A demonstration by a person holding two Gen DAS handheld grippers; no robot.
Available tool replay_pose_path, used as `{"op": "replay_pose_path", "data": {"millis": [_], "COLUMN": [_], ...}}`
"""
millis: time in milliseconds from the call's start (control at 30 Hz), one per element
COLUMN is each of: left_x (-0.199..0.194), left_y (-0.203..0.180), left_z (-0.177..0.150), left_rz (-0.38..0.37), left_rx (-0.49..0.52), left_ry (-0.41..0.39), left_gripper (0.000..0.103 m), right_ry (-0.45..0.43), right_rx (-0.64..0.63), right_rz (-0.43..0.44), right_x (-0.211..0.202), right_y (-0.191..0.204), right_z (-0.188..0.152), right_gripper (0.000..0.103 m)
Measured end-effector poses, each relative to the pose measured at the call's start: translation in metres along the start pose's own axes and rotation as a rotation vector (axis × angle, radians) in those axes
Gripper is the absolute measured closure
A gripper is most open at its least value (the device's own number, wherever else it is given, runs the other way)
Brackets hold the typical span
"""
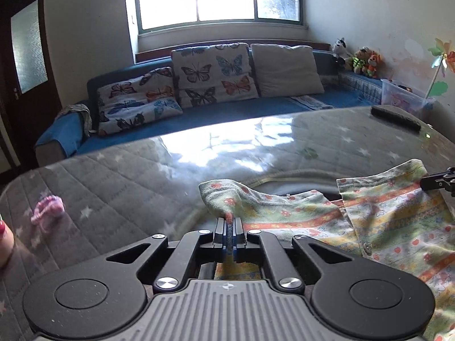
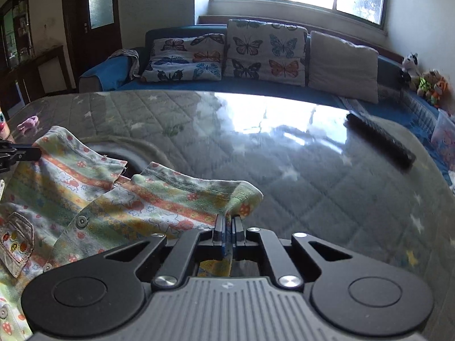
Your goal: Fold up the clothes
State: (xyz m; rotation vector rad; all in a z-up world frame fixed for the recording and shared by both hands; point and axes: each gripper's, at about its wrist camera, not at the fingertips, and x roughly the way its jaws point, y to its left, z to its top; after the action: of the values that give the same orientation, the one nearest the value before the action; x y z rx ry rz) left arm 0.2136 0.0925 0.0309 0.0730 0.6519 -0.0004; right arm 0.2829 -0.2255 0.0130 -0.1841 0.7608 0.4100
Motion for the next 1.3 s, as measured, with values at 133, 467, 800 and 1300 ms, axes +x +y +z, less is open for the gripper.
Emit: {"op": "replay_pose_path", "data": {"millis": [133,467,800,1300], "left_x": [0.016,0.018,-0.004,-0.043], "left_y": [0.005,-0.009,-0.065,-0.116], "left_z": [0.008,-0.004,-0.024,-0.07], "left_rz": [0.036,0.045,-0.128,-0.265], "left_rx": [-0.016,-0.005,0.109,0.164], "left_ry": [0.005,0.044,0.063,0.064], "left_gripper": [0.099,0.064,0.055,0.052], "right_ry": [-0.019,0.012,0.026,0.028], "right_rx": [-0.007,-0.011,-0.123,-0.207], "right_rz": [-0.012,-0.02,0.091,0.171], "right_x": [0.024,0.028,0.015,0.087], "right_y": [0.002,0.003,0.044,0.107], "right_z": [0.02,0.015,0.016,0.06], "right_gripper": [0.1,0.064,0.062,0.068]}}
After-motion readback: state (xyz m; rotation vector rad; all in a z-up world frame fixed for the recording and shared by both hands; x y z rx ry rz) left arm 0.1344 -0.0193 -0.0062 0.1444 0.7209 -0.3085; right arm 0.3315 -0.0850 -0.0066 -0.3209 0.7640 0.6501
